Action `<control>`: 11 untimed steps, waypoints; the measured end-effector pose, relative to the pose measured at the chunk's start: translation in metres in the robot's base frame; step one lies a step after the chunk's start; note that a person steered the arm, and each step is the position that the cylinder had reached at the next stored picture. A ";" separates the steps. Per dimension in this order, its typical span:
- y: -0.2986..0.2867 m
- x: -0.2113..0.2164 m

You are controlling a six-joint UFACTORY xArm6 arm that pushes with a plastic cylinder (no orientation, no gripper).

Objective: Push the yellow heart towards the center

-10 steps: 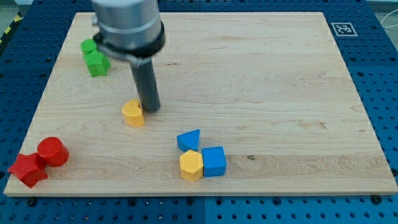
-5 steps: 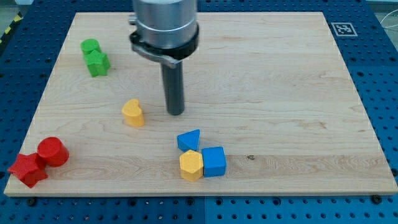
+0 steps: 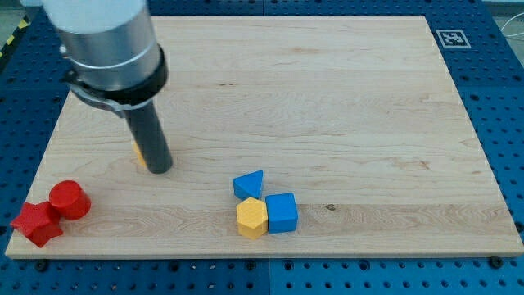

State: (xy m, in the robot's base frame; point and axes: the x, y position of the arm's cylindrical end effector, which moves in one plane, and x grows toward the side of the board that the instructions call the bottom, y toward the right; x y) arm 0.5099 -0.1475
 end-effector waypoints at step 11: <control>-0.032 -0.029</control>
